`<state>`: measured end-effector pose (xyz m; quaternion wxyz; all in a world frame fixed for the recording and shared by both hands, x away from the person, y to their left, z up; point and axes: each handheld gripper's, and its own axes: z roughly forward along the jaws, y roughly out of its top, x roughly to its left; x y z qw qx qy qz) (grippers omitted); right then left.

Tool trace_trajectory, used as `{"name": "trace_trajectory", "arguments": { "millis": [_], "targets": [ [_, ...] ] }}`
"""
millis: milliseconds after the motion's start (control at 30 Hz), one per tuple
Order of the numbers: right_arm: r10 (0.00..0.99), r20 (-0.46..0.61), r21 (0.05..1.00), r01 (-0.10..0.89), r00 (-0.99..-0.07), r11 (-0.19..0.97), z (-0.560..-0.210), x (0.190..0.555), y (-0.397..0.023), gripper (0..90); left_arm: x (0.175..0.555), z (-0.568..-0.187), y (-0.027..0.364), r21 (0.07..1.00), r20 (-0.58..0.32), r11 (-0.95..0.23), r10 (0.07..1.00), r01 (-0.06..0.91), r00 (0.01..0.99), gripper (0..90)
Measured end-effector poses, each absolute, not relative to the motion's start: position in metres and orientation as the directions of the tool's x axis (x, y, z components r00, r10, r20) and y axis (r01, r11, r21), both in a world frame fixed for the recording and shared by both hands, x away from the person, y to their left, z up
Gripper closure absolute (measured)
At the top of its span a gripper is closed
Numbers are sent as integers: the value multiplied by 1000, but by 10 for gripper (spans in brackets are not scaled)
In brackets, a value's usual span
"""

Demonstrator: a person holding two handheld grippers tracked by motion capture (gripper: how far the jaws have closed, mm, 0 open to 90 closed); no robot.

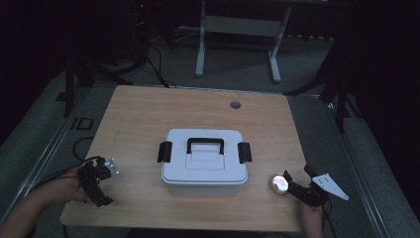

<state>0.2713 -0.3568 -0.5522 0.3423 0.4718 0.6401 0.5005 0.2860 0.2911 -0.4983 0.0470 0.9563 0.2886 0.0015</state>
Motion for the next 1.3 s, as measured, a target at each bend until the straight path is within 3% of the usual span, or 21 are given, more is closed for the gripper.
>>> {"name": "trace_trajectory", "arguments": {
  "millis": [500, 733, 900, 1100, 1300],
  "targets": [
    [946, 34, 963, 263, -323, 55, -552, 271, -356, 134, 294, -483, 272, -86, -14, -871, 486, 483, 874, 22],
    [945, 37, 964, 262, -325, 53, -552, 272, -357, 134, 295, -457, 261, 120, -30, -879, 461, 461, 887, 22],
    [945, 34, 963, 264, -324, 56, -552, 272, -356, 134, 295, -446, 247, 94, -22, -902, 421, 421, 907, 22],
    [945, 36, 963, 262, -326, 54, -552, 272, -357, 134, 302, -419, 236, 156, -9, -906, 396, 393, 918, 22],
    [944, 35, 963, 265, -327, 56, -552, 272, -356, 134, 314, -400, 220, 141, 17, -922, 366, 360, 931, 22]
  ]
}}
